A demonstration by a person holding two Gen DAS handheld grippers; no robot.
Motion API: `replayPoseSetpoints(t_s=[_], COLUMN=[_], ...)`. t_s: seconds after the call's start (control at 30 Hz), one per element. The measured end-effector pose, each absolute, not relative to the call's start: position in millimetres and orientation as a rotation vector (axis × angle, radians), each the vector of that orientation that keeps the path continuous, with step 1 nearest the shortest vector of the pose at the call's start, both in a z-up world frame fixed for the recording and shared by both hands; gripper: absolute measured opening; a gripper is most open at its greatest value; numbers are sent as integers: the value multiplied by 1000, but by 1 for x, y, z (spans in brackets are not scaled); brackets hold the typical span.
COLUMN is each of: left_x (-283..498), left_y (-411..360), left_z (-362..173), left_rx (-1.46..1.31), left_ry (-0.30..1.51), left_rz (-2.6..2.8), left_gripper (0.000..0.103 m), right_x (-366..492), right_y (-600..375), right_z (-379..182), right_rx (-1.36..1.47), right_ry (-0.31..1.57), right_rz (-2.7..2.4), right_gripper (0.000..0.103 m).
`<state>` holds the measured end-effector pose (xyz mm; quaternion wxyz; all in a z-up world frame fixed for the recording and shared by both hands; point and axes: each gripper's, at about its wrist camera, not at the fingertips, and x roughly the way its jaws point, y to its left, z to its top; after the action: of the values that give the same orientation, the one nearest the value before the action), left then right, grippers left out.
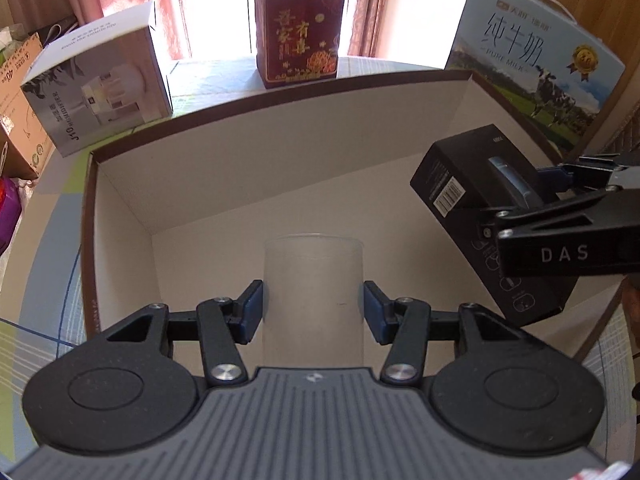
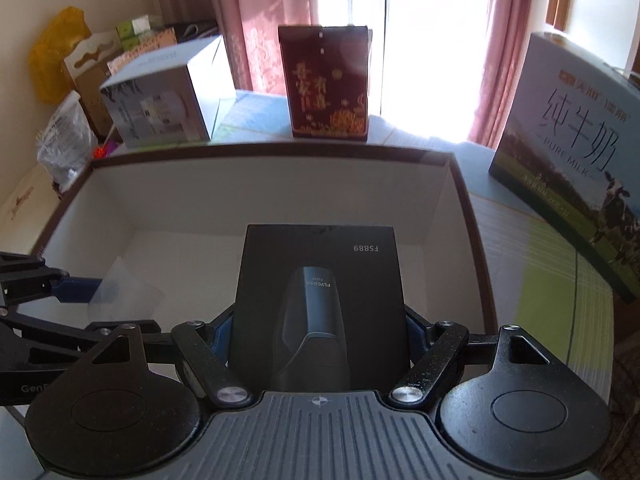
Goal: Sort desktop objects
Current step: 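Carry the cup with the left tool while the right tool carries the FLYCO box into the box, then open both tools to release the cup and FLYCO box, then withdraw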
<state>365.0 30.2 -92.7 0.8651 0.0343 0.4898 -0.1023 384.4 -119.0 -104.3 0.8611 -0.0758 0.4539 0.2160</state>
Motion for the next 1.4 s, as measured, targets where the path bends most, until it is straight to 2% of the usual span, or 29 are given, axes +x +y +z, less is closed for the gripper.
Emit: replayPoseSetpoints(t_s=[0.53,0.63,0.87,1.13,1.27,1.4], left_x=[382,382,379,370,359,344], left_y=[30,29,30,33,34,38], left_z=[-112,-112,-111,-99,-86,-71], left_rx=[100,103,106,102,108,95], left_ry=[1099,1102,1103,1081,1052,1021], left_rz=[-197,-195,-188,-188,-188,-191], left_gripper=[47,47,46,64,73,76], right_x=[392,389,382,371,358,341], right_y=[-110,-113,-113,-126,-137,-145], right_z=[-117,-113,-108,-95,-84,-72], right_rx=[-219,-207,-210,-138,-94,-81], right_ry=[997,987,982,972,946,916], right_rz=[473,487,499,486,483,483], right_gripper=[76,83,85,93,101,101])
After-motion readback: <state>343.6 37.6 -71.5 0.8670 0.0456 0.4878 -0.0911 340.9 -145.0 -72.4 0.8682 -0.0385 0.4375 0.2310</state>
